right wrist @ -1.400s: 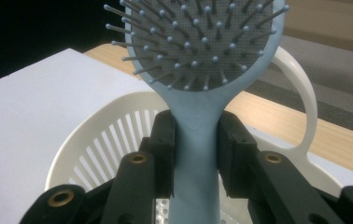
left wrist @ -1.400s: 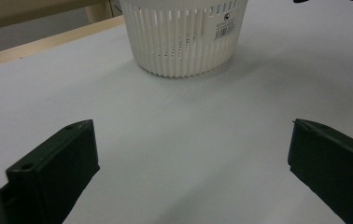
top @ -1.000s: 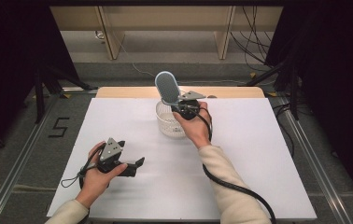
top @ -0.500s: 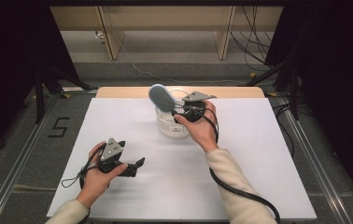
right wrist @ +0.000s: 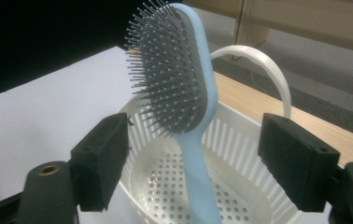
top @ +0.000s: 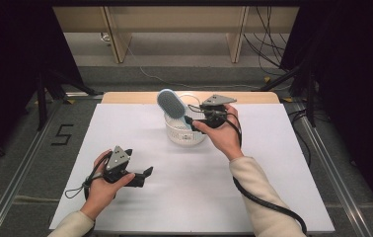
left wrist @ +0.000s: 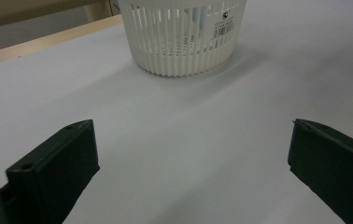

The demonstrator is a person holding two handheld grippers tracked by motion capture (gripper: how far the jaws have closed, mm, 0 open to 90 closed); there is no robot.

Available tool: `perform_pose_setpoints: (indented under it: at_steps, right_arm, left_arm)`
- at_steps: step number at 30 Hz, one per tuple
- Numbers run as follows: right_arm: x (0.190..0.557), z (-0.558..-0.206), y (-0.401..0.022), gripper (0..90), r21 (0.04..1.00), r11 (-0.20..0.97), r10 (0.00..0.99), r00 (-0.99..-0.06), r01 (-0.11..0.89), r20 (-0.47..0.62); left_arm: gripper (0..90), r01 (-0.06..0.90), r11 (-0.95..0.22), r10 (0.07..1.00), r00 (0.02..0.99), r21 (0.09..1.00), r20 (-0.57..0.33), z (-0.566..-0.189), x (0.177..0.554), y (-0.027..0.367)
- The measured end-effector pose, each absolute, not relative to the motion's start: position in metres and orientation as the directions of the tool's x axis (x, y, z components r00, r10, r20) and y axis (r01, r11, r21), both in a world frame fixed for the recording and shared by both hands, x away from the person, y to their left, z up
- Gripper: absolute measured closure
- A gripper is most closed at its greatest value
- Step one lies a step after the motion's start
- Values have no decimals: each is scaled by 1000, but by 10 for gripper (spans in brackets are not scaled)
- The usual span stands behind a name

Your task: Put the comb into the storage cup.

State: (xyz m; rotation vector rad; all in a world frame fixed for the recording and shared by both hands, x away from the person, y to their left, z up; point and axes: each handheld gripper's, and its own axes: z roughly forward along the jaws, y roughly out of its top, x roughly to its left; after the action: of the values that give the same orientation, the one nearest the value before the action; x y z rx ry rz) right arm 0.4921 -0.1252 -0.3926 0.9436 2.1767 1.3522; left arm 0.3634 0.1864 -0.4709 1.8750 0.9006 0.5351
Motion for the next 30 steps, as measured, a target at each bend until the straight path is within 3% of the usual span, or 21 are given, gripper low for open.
perform_pose_setpoints:
  at_steps: [8,30]
  right_arm:
    - [484,-393,-144,201,892,310,719,-695,329,6]
    - [462,-395,-166,198,884,337,721,-693,324,-21]
  left_arm:
    - [11,359,-276,776,631,892,-13,-471,364,186]
    - [5,354,-274,774,633,894,-13,-470,363,186]
